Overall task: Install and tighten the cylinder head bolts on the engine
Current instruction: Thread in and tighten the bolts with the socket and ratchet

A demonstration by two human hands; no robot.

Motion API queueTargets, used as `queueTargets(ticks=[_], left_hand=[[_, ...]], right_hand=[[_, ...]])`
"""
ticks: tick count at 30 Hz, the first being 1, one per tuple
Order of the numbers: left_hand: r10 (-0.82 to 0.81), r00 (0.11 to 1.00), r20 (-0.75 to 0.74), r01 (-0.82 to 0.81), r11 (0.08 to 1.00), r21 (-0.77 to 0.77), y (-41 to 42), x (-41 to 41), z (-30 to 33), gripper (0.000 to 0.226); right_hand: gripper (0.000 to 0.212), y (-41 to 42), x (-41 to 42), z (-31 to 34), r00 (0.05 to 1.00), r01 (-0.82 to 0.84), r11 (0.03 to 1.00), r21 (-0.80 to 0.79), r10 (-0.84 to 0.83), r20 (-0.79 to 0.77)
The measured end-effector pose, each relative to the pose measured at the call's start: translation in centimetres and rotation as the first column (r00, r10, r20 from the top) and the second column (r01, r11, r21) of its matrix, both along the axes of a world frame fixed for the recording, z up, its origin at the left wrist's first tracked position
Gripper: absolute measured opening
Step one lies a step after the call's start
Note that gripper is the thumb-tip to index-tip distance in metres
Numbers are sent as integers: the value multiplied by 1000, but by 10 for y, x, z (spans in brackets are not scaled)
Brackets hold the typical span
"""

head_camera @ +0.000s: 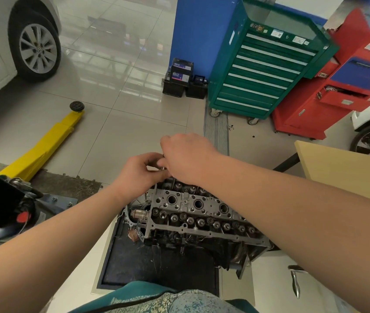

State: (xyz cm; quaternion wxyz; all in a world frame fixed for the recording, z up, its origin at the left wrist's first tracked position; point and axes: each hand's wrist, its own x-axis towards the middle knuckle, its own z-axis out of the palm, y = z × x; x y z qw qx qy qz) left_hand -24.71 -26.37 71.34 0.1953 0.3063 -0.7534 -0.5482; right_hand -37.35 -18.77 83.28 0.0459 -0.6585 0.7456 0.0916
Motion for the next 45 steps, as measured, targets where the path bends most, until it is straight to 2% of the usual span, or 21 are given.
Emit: queueTargets(ticks=[3, 7, 8, 10, 12, 14, 17, 19, 21, 23, 25, 28, 31, 34, 37, 40, 43, 45], left_hand=[[11, 1000, -17, -11, 999, -49, -3, -2, -2, 15], [-76, 995, 65, 85, 984, -157, -15, -1, -5, 2], [-105, 992, 72, 115, 983, -144, -17, 0, -5, 5], [-166, 985, 42, 170, 980, -108, -16, 2, -1, 29], [-171, 985, -15, 170, 983, -75, -12, 2, 3, 39], [-125, 992, -14, 122, 984, -127, -10, 0, 1, 31], [-100, 991, 83, 119, 955, -271, -15, -4, 0, 7], [-138, 982, 130, 168, 951, -261, -19, -5, 2, 8], [-202, 968, 151, 234, 942, -240, -20, -5, 4, 7], [-239, 966, 101, 257, 941, -221, -15, -5, 7, 23], [-196, 980, 45, 201, 959, -198, -10, -6, 7, 33], [-39, 997, 71, 57, 958, -280, -5, -8, 1, 36], [-16, 996, 91, 39, 964, -262, -8, -8, -3, 30], [-127, 981, 148, 153, 972, -180, -15, -5, -1, 14], [-213, 973, 90, 223, 967, -121, -14, -2, 1, 3], [-83, 996, -36, 80, 994, -80, 0, 0, -6, 22], [90, 993, -82, -100, 986, -131, 13, -4, -12, 10], [53, 995, -88, -69, 979, -191, 13, -5, -13, 8]], right_hand=[[46, -6, 1, -1, 997, 38, 999, -1, -38, -61], [38, -7, -7, 7, 989, -145, 987, 74, 142, 51], [31, -6, -8, 9, 986, -161, 983, 85, 158, 45], [22, -7, -7, 7, 994, -112, 992, 50, 112, -3], [41, -8, -2, 2, 992, -16, 1000, 12, 17, -124], [52, -7, 2, -2, 983, 13, 1000, -9, -15, -181], [37, -5, -4, -3, 996, -88, 996, 23, 88, 5], [29, -4, -11, 0, 983, -171, 982, 75, 165, 76], [21, -1, -13, 1, 987, -158, 987, 38, 156, 44], [18, 0, -9, -3, 993, -116, 993, -19, 115, -28], [33, -1, -4, -8, 996, -29, 999, -33, 26, -89], [54, -5, -4, -9, 986, 26, 999, -25, -30, -167], [41, -6, -13, -3, 994, -77, 997, -7, 76, -74], [30, -3, -17, 1, 979, -200, 978, 54, 201, -20], [23, 0, -13, -2, 985, -159, 987, -17, 157, -74], [38, 0, -5, -8, 988, -67, 996, -60, 58, -141], [50, -5, -4, -9, 981, 25, 996, -87, -41, -188], [46, -5, -9, -7, 988, 3, 996, -85, -16, -150]])
